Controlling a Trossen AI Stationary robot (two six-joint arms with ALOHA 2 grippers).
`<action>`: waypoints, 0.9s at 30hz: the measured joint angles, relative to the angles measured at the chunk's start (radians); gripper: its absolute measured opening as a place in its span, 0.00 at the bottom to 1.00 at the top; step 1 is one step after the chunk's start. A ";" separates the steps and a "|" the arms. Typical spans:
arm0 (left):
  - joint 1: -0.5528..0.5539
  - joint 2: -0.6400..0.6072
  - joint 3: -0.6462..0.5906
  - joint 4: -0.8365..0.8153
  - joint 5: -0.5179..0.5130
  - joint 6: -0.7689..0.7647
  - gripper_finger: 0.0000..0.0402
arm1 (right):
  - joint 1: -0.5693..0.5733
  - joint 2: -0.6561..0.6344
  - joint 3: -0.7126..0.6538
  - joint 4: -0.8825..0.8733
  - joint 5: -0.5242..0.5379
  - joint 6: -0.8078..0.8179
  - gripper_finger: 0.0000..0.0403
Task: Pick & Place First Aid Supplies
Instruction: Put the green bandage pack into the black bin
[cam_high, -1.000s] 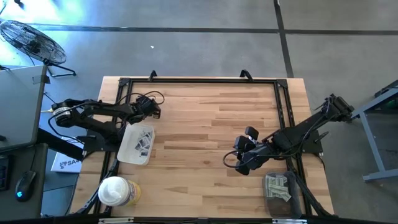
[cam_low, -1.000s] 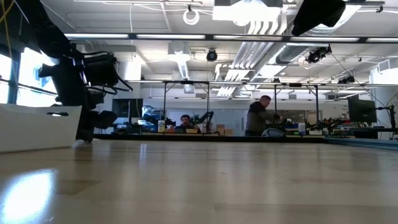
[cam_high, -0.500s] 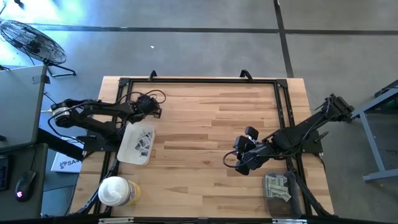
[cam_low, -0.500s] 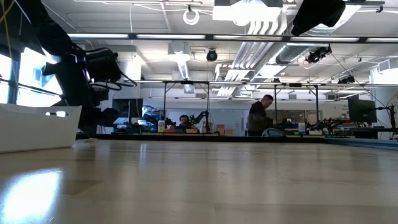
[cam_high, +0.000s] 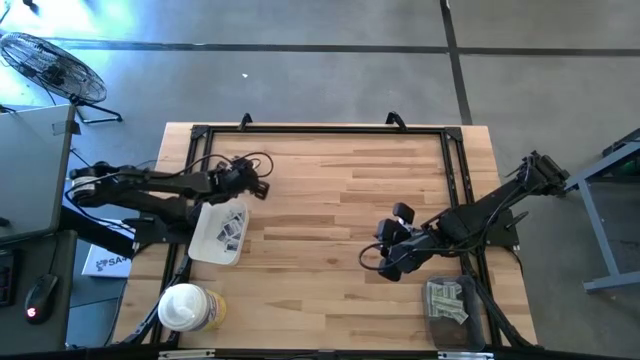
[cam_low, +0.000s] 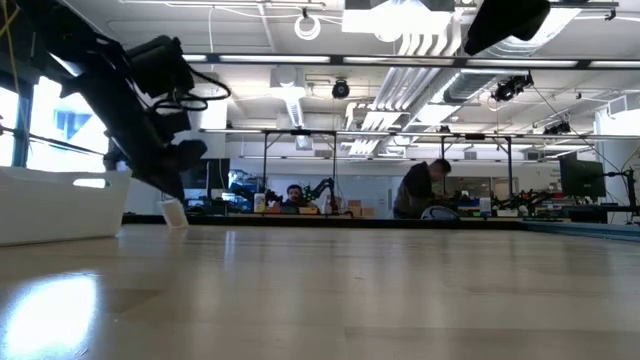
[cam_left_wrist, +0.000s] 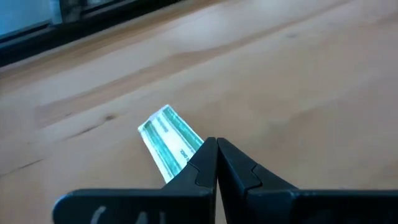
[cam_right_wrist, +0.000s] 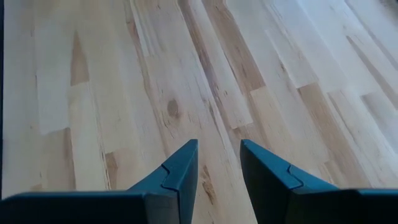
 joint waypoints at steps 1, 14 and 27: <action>-0.015 -0.006 0.000 0.004 0.009 0.003 0.00 | 0.000 0.000 0.000 0.011 0.007 -0.019 0.28; -0.163 -0.013 0.001 0.132 0.094 0.065 0.00 | -0.094 0.178 0.000 0.303 0.068 -0.339 0.32; -0.268 0.046 0.001 0.192 0.065 0.047 0.00 | -0.262 0.393 0.000 0.571 -0.044 -0.494 0.37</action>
